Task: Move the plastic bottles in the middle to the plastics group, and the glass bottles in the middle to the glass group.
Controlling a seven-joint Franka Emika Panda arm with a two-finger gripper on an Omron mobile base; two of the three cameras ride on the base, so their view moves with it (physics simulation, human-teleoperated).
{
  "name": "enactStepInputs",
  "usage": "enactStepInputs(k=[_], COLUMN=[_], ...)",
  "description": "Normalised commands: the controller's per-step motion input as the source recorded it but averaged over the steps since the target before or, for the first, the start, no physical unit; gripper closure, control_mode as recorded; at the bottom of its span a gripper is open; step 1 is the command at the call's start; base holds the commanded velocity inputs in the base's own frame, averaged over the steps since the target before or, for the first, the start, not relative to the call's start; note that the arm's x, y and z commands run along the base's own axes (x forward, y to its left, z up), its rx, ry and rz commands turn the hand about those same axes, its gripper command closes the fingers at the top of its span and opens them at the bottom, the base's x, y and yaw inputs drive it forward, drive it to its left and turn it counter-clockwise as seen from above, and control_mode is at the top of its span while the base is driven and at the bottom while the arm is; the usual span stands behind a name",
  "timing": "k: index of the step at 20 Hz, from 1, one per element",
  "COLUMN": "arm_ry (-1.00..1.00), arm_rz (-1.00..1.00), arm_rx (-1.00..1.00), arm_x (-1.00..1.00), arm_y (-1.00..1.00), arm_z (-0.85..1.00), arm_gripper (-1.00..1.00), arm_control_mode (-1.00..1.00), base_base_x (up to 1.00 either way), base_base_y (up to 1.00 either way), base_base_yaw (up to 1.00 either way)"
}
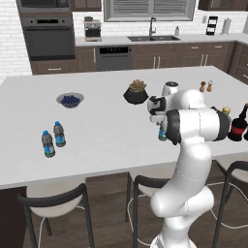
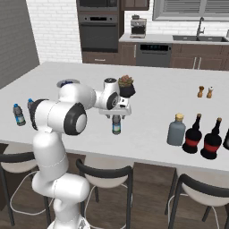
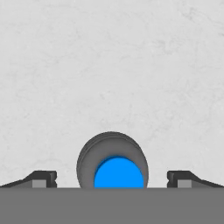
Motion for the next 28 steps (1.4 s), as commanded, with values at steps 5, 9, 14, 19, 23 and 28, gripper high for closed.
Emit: enactStepInputs(k=[5,9,14,19,23,28], arm_ry=[-0.06,0.0,0.0,0.0,-0.06,-0.05], arm_rz=[0.0,0.0,0.0,0.0,0.05,0.15], arm_rx=[0.02,0.0,0.0,0.0,0.0,0.0], arm_x=[0.0,0.0,0.0,-0.06,-0.28,-0.31], arm_y=[0.0,0.0,0.0,0.05,0.46,0.84], arm_z=[-0.07,0.0,0.0,0.0,0.25,0.53], arm_gripper=[-1.0,1.0,1.0,1.0,1.0,1.0], arm_control_mode=[-1.0,-1.0,-1.0,-1.0,-1.0,-1.0], base_base_x=[0.0,0.0,0.0,0.0,0.0,0.0], base_base_y=[0.0,0.0,0.0,0.0,0.0,0.0], base_base_yaw=[0.0,0.0,0.0,0.0,0.0,0.0])
